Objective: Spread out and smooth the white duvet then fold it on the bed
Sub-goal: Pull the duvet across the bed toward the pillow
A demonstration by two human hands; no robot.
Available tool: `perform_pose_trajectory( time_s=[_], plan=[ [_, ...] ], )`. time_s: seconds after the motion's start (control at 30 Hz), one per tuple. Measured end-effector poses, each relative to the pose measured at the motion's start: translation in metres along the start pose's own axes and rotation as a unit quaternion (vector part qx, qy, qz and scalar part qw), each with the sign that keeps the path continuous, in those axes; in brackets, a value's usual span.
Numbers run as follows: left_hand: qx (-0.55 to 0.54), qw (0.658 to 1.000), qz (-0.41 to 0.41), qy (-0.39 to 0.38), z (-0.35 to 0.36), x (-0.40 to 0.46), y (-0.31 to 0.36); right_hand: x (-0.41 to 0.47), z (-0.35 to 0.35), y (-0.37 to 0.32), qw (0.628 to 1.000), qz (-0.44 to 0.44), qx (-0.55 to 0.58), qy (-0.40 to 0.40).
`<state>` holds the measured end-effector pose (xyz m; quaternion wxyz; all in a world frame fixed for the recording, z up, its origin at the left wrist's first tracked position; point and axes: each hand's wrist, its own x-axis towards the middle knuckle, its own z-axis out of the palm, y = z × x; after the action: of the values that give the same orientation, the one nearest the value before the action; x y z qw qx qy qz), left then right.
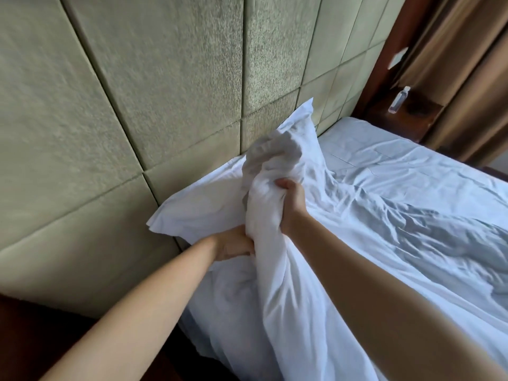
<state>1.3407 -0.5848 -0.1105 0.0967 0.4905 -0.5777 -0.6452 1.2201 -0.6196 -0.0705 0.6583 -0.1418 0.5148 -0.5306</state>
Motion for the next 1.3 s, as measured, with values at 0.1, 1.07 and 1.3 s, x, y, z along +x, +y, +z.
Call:
perform_pose_trajectory(
  time_s=[0.1, 1.07, 1.3],
  plan=[
    [0.003, 0.99, -0.012, 0.138, 0.006, -0.002, -0.004, -0.001, 0.007, 0.0, 0.997, 0.001, -0.071, 0.024],
    [-0.112, 0.966, -0.123, 0.2, -0.064, -0.022, -0.062, 0.005, -0.034, 0.174, 0.761, -0.015, -0.61, -0.223],
    [-0.193, 0.925, 0.027, 0.326, -0.042, -0.034, -0.059, -0.018, -0.034, 0.124, 0.949, 0.012, -0.313, 0.043]
  ],
)
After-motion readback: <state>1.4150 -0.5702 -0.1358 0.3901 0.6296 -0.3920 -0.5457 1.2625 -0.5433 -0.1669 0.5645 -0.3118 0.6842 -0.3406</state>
